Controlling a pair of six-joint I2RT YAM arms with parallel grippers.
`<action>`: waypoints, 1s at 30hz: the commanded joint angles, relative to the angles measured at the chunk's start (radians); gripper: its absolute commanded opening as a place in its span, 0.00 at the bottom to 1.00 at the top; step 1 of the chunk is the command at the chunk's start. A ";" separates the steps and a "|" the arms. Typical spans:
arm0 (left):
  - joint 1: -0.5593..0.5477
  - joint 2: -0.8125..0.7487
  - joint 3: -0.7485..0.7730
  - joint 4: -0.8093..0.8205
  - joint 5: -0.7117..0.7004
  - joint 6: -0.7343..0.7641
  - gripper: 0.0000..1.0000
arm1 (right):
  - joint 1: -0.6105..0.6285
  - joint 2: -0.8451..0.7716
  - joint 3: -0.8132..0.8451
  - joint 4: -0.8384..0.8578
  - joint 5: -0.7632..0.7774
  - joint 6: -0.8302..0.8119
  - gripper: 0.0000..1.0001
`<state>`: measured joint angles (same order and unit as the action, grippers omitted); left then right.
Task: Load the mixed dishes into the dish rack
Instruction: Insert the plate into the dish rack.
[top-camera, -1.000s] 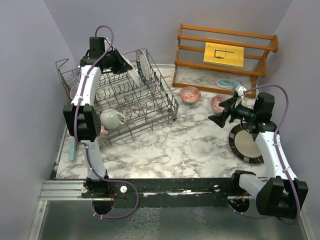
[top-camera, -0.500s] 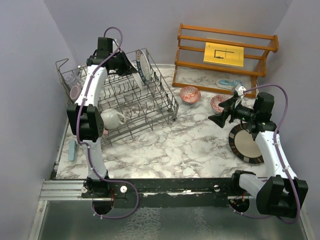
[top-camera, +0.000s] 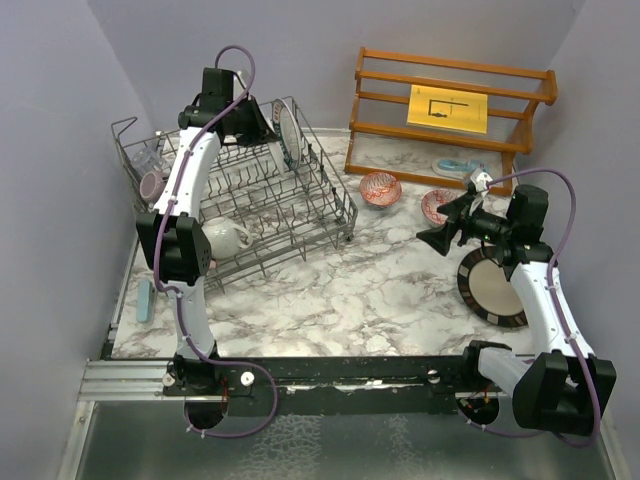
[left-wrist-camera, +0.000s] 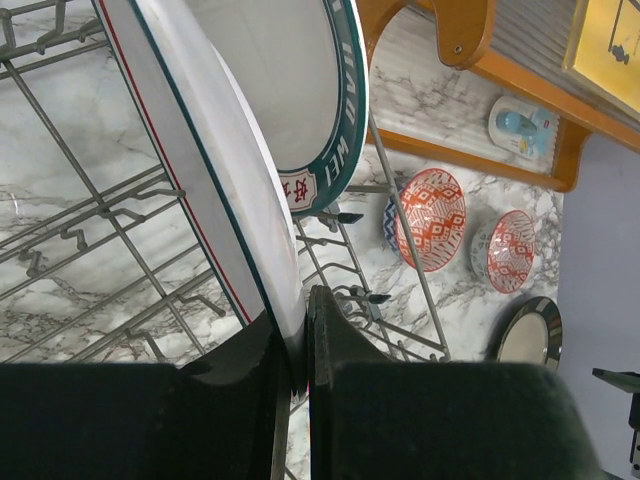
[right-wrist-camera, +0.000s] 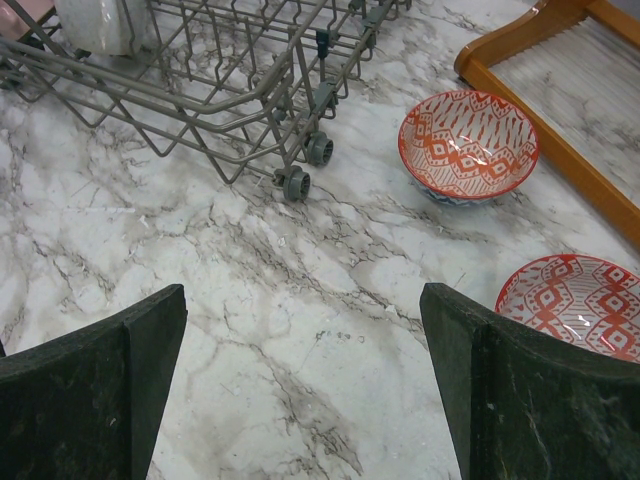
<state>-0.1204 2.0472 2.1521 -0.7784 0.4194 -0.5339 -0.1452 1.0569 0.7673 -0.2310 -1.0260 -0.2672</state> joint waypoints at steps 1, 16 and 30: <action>-0.009 -0.055 0.033 0.040 0.006 0.024 0.00 | -0.003 0.003 0.004 0.009 0.008 -0.015 1.00; 0.033 0.036 0.021 0.036 0.006 0.040 0.00 | -0.003 -0.001 0.003 0.007 0.006 -0.017 1.00; 0.045 0.085 0.017 0.069 0.025 0.031 0.12 | -0.002 -0.005 0.003 0.005 0.006 -0.018 1.00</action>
<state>-0.0841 2.1227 2.1517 -0.7597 0.4267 -0.5095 -0.1452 1.0569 0.7673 -0.2310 -1.0260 -0.2672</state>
